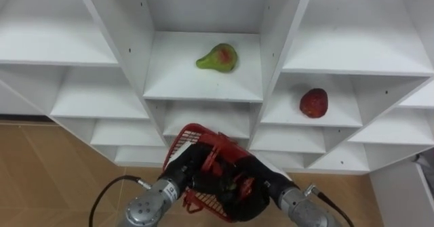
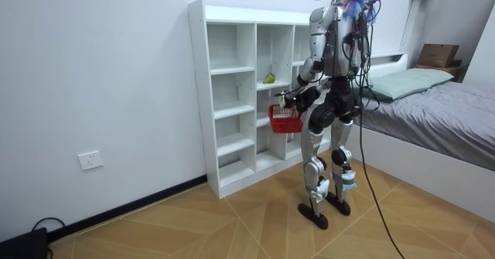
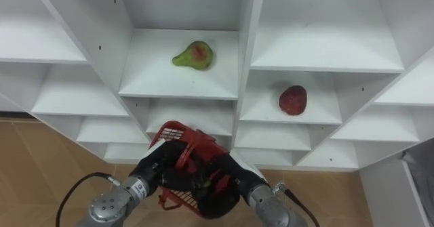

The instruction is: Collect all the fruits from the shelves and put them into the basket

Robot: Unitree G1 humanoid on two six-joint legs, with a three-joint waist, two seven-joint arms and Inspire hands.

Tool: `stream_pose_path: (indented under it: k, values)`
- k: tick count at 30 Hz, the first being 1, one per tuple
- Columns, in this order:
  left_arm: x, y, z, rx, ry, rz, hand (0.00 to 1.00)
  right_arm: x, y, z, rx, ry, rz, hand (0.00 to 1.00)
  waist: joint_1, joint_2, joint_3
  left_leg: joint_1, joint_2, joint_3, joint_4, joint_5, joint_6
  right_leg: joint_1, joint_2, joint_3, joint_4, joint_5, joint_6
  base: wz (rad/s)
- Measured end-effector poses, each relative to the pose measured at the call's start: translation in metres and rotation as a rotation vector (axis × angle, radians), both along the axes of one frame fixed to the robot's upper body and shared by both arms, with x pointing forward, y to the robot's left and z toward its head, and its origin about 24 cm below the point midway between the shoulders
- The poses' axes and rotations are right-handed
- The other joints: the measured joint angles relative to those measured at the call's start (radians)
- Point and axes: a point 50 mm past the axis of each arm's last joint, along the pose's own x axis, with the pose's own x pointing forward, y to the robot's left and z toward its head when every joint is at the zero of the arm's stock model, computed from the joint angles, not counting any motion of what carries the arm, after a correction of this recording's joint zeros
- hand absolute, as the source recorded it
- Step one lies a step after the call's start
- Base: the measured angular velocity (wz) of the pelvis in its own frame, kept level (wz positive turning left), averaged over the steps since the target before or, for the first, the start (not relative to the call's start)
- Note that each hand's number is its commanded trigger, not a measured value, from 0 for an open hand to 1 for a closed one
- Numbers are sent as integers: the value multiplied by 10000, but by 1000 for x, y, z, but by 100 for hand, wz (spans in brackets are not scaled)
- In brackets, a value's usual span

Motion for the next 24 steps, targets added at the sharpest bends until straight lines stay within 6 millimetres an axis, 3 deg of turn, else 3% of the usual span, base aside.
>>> stream_pose_path:
  k: [4,5,6,7,24]
  values:
    - [0,-1,0,-12,18,-87,100,0,0,0,-3,3,2,100,1,1,-1,-2,0,0,0,0,0,1,1,0,0,1,-1,0]
    - [-1,-2,0,-10,24,-121,100,0,0,0,-4,3,2,67,2,2,-1,-2,0,0,0,0,0,1,1,0,0,1,-1,0]
    - [-1,-2,0,-9,25,-134,100,0,0,0,-5,4,3,8,3,2,-1,-3,0,0,0,0,0,1,1,-1,0,1,-1,0]
    - [-1,-2,0,-8,28,-153,100,0,0,0,-11,5,3,0,3,3,-2,-3,0,0,0,0,0,1,1,-1,0,1,-1,0]
    - [-2,-4,-1,-62,107,-373,100,1,-1,1,-13,-28,-21,0,0,23,-10,11,1,-9,-1,0,0,17,2,-2,0,1,-1,0]
